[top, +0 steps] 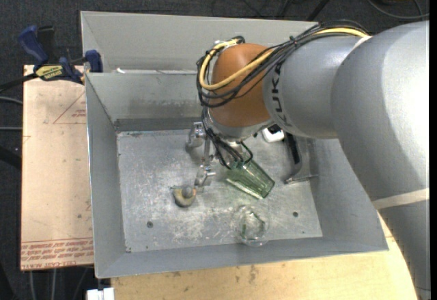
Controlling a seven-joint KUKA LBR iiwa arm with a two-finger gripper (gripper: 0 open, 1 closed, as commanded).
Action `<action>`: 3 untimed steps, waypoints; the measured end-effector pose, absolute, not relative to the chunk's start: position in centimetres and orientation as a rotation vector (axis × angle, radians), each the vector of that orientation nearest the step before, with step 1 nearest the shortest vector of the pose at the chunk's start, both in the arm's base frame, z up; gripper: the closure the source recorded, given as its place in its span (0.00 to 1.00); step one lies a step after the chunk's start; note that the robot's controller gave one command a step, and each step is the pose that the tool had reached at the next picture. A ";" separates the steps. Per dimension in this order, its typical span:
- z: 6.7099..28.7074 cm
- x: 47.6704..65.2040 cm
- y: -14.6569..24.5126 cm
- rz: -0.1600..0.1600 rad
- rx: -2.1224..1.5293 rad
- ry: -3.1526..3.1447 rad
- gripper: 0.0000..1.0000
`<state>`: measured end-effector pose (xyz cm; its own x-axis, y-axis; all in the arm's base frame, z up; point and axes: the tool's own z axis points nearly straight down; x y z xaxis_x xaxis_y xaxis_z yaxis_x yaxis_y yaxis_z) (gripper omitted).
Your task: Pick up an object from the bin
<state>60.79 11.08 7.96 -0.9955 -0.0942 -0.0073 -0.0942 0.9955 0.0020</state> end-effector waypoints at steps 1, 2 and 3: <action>8.0 60.8 11.1 0.004 -0.148 3.131 0.00; 9.5 57.8 13.9 -0.002 -0.250 3.133 0.00; 9.8 57.7 16.0 0.004 -0.318 3.125 0.00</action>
Offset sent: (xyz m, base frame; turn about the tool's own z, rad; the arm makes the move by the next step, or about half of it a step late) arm -0.0533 0.0580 0.0319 -0.1245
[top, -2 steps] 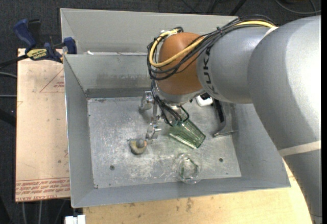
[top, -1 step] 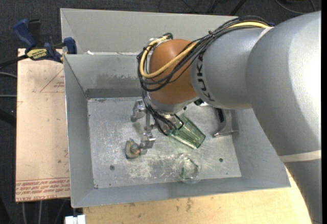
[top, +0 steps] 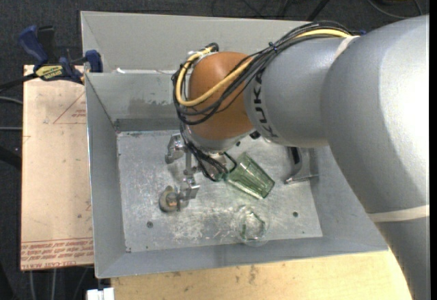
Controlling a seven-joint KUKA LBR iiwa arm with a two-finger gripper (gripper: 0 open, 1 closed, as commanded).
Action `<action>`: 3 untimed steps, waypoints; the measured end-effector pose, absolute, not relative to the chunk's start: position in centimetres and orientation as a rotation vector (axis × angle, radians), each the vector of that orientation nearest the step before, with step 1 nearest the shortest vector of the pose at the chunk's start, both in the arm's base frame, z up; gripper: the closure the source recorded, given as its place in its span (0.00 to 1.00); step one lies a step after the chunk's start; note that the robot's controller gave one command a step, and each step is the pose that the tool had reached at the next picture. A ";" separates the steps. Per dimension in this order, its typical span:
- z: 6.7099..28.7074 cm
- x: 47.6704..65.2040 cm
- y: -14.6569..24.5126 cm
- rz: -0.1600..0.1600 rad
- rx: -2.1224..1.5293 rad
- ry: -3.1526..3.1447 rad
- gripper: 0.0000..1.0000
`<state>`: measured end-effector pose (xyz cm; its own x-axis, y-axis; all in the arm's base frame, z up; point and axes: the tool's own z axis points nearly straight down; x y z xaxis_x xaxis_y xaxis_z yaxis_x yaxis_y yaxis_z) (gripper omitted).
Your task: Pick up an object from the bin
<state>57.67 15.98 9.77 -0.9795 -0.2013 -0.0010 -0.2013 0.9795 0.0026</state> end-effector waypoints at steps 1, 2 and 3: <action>9.0 55.2 16.0 0.001 -0.386 3.117 0.00; 7.6 54.8 15.8 0.004 -0.586 3.087 0.00; 7.4 55.3 16.2 0.007 -0.740 3.052 0.00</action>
Offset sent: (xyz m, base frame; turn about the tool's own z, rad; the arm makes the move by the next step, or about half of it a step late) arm -0.0243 -0.0054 -0.0277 -0.1879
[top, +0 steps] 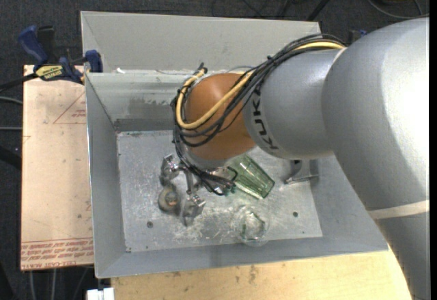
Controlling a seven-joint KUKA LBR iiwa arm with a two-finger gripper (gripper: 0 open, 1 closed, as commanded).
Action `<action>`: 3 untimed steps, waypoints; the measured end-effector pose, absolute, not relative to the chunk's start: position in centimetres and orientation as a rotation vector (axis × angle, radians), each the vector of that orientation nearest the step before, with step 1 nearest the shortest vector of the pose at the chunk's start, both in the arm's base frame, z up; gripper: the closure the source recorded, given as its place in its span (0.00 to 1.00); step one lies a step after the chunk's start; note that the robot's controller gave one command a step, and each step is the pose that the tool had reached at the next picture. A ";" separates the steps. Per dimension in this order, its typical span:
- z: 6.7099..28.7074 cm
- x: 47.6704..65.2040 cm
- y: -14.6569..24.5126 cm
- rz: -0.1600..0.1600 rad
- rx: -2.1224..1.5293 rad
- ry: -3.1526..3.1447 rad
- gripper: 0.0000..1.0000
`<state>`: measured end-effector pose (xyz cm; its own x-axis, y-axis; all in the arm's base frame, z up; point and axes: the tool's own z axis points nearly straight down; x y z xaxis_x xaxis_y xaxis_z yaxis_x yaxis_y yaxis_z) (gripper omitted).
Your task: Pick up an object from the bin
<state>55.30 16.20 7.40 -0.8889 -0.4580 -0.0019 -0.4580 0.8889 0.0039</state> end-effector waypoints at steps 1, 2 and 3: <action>7.5 55.4 16.7 0.008 -1.180 2.902 0.00; 7.7 59.8 15.9 0.002 -1.191 2.911 1.00; 7.7 59.9 15.9 0.003 -1.190 2.911 1.00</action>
Offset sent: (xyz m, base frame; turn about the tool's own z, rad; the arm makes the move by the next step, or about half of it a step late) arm 0.0435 -0.0046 -0.0040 -0.3036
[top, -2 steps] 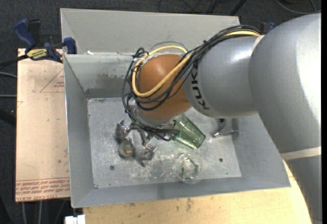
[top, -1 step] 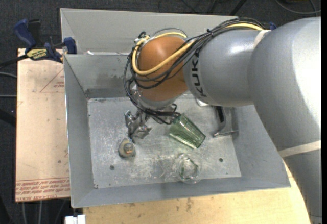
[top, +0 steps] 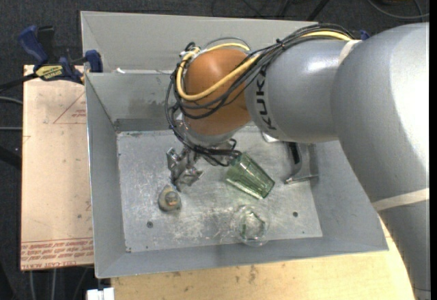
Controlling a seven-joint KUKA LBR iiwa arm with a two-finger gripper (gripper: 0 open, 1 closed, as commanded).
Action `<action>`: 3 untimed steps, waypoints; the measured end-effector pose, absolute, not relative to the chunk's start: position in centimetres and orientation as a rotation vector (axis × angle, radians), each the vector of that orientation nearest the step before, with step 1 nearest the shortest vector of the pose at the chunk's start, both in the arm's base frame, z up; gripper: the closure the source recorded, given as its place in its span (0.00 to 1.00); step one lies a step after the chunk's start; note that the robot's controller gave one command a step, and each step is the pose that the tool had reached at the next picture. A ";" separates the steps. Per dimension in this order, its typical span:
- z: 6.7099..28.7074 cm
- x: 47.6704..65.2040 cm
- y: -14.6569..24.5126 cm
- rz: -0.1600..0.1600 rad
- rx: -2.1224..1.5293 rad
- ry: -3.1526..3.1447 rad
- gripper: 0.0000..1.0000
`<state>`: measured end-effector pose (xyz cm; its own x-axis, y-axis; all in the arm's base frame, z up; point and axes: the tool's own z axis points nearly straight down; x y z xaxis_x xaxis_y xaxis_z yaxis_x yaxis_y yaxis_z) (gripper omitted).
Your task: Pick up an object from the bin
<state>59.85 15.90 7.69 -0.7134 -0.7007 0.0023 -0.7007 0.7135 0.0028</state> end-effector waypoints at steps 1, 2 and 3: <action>11.9 54.5 16.8 -0.004 1.107 -2.932 1.00; 14.8 56.4 13.3 -0.002 1.858 -2.539 0.00; 14.9 57.2 12.4 -0.001 1.881 -2.521 0.00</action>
Offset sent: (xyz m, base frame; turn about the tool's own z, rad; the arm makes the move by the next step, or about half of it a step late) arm -0.0277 -0.0346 0.0724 -0.5121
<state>57.18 12.40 14.91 -0.2846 -0.9587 -0.0032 -0.9587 0.2846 -0.0019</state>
